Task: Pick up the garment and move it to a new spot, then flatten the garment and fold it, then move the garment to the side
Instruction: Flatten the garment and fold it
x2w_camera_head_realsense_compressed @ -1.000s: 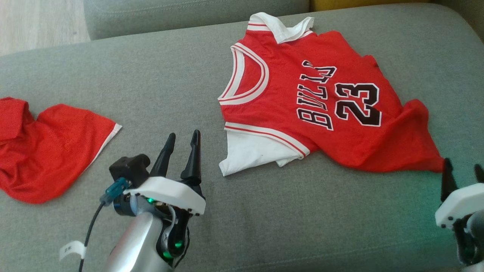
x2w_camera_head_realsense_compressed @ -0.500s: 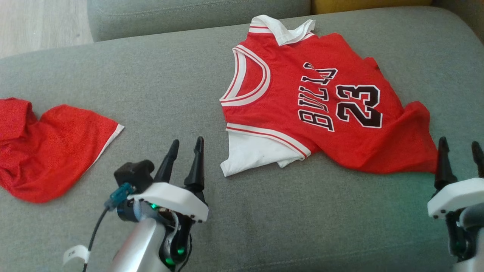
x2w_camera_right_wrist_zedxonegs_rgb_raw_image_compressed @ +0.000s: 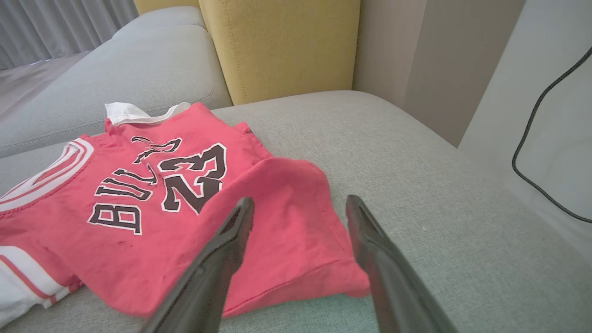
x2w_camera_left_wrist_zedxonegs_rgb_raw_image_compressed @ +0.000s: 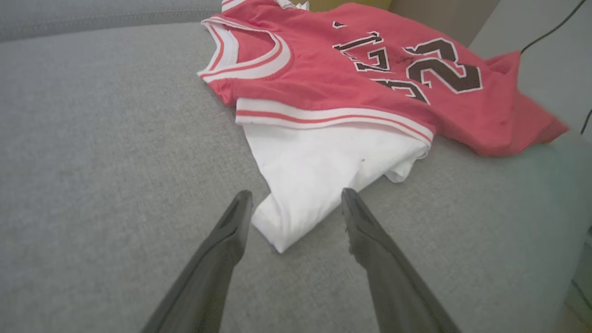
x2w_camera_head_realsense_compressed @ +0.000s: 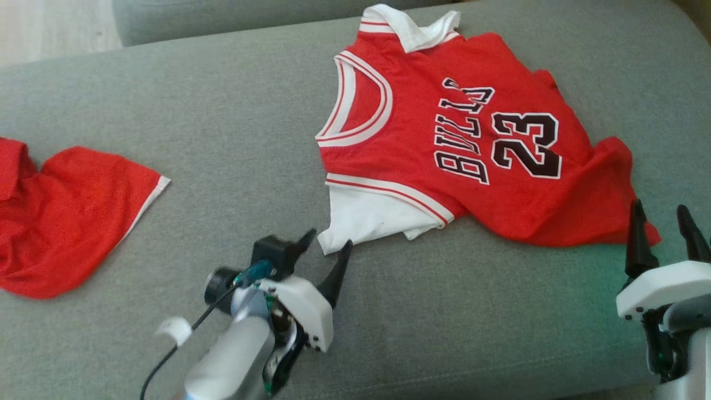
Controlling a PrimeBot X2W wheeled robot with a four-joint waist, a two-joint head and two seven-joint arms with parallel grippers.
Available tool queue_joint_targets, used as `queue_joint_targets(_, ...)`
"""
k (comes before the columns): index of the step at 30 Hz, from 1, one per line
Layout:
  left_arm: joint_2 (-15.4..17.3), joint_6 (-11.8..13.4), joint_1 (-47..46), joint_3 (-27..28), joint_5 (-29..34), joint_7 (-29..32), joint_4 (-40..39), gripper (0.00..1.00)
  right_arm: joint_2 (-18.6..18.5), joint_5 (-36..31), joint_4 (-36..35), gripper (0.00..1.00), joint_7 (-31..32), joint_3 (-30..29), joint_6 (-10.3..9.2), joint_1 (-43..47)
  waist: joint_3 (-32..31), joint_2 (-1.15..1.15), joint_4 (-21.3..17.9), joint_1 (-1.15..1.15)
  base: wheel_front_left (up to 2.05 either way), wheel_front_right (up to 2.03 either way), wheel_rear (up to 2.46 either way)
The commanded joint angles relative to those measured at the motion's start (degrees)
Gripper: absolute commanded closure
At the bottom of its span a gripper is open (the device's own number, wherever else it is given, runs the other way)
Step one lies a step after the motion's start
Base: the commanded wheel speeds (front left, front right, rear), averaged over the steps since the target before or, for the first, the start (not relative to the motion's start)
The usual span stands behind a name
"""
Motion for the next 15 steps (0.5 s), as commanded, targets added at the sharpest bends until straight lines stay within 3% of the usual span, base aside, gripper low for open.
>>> queue_joint_targets(1, 1.0, 0.6, -3.8, 0.7, 1.6, -0.1, -0.6, 0.00, -0.4, 0.5, -1.6, 0.00, -0.7, 1.6, 0.23, -2.5, 0.6, 0.00, -0.6, 0.00, 0.00, 0.00, 0.00)
queue_joint_targets(8, 2.3, 0.9, -9.2, -4.4, 8.3, 0.6, 5.1, 0.00, -0.4, 1.1, -0.4, 0.00, -1.2, 1.6, 0.23, -3.9, 2.0, 0.00, -1.7, 0.00, 0.00, 0.00, 0.00)
queue_joint_targets(15, 2.2, 1.0, -11.8, -7.5, 11.1, 0.8, 9.8, 0.00, -0.4, 1.4, 1.1, 0.00, -1.8, 1.9, 0.23, -5.0, 2.6, 0.00, -2.9, 0.00, 0.00, 0.00, 0.00)
